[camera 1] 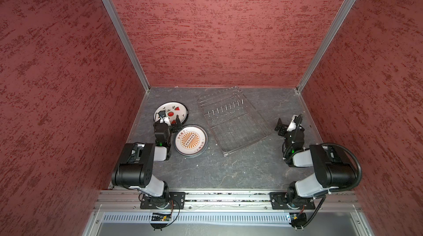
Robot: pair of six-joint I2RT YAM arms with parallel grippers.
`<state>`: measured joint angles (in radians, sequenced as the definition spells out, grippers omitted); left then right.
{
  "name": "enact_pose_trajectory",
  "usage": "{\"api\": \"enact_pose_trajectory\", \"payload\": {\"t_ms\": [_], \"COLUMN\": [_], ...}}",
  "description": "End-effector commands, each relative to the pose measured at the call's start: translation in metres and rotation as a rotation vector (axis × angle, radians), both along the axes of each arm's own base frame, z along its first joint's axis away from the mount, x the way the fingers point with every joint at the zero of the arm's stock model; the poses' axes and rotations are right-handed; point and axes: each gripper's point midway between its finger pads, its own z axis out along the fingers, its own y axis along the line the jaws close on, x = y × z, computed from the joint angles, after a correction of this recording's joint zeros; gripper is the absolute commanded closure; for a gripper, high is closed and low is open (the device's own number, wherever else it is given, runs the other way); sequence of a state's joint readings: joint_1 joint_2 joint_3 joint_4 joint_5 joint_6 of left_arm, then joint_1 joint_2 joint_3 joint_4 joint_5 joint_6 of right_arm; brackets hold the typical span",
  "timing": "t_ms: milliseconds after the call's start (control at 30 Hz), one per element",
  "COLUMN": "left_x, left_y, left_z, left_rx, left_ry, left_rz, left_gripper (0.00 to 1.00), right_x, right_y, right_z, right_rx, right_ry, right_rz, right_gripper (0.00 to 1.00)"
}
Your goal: Unload the plates from the dish rack
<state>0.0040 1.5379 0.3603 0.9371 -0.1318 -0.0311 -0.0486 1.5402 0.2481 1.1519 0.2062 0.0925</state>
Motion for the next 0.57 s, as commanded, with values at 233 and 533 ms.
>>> {"api": "enact_pose_trajectory", "payload": {"t_ms": [233,533], "left_x": [0.0004,0.0005], "left_y": [0.0004,0.0004], "left_z": [0.0000,0.0002], "left_rx": [0.006,0.006], "left_ry": [0.004,0.004], "left_rz": [-0.002,-0.002], "left_gripper": [0.01,0.01], "right_x": [0.0052,0.0088], "right_y": [0.0006,0.0072], "right_z": [0.0130,0.0116], "right_rx": [-0.020,-0.032], "right_ry": [-0.039,-0.026], "right_rz": [0.005,0.042], "right_gripper": [0.01,0.01]}}
